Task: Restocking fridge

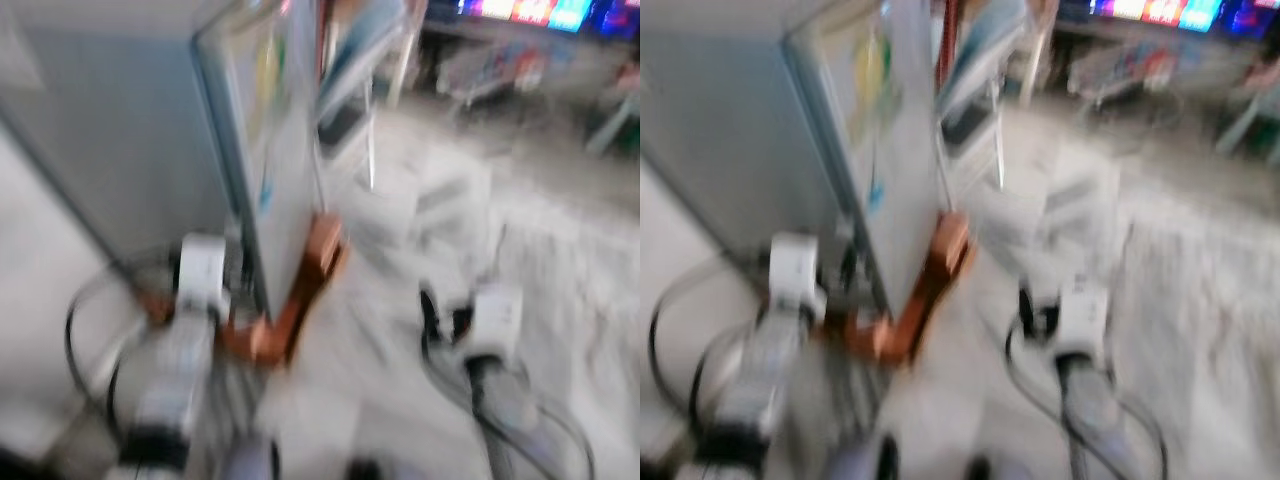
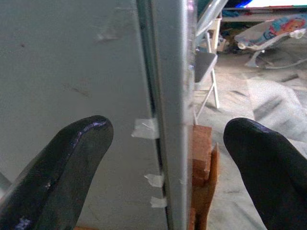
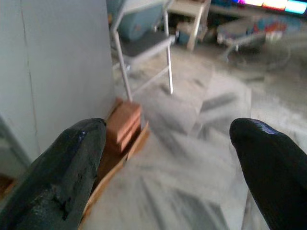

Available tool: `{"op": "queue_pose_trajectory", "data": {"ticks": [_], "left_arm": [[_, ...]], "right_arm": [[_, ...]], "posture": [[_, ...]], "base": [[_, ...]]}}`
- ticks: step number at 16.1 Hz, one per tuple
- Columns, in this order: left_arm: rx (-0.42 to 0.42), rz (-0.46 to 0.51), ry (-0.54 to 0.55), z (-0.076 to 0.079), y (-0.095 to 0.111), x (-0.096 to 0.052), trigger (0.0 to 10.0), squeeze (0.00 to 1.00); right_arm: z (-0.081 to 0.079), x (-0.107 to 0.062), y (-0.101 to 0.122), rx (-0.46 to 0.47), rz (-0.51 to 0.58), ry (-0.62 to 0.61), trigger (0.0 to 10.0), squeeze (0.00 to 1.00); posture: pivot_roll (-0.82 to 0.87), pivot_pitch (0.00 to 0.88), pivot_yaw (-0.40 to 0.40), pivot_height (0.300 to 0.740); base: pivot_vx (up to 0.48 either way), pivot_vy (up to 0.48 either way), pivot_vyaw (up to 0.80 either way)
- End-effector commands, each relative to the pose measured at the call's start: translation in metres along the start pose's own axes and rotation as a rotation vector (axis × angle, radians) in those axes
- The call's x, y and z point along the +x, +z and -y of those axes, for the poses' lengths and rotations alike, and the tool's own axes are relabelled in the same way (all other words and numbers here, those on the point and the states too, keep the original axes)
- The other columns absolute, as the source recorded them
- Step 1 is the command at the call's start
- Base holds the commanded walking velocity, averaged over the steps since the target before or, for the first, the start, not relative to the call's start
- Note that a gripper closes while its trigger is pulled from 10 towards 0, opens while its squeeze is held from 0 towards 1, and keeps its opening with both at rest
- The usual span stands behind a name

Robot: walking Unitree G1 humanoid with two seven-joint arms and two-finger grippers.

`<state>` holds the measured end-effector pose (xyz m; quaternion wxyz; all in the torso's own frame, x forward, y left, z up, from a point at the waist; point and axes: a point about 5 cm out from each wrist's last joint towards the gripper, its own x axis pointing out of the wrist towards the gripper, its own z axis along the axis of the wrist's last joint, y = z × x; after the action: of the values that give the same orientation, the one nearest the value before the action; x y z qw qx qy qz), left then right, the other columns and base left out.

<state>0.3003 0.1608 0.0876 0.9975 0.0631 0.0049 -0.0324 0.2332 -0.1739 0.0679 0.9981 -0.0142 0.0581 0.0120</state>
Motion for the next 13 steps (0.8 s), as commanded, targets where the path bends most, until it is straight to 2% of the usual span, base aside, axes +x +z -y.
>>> {"op": "queue_pose_trajectory", "data": {"ticks": [1,5,8,11,13], "left_arm": [[-0.002,0.013,0.001,-0.001,0.004,0.004,10.0,0.00],[0.002,0.029,-0.026,0.003,0.005,0.006,10.0,0.00],[-0.053,0.030,-0.004,0.011,0.006,0.020,10.0,0.00],[-0.069,0.028,0.055,0.005,0.015,0.040,10.0,0.00],[-0.034,0.032,0.099,-0.004,0.020,0.047,10.0,0.00]], "right_arm": [[0.006,0.000,0.003,-0.019,0.002,-0.013,10.0,0.00],[0.006,-0.002,0.003,-0.018,-0.004,-0.022,10.0,0.00],[0.001,-0.005,0.002,-0.007,-0.017,0.006,10.0,0.00],[0.004,-0.016,0.000,-0.019,-0.045,0.032,10.0,0.00],[0.009,-0.023,-0.003,-0.028,-0.066,0.028,10.0,0.00]], "posture": [[0.08,0.119,-0.039,0.740],[0.07,0.127,-0.042,0.740],[0.06,0.139,-0.057,0.740],[0.03,0.155,-0.061,0.740],[0.01,0.159,-0.059,0.740]], "base": [[0.000,0.000,0.00],[0.000,0.000,0.00],[0.000,0.000,-0.32],[0.000,0.000,0.00],[0.000,0.000,0.00]]}}
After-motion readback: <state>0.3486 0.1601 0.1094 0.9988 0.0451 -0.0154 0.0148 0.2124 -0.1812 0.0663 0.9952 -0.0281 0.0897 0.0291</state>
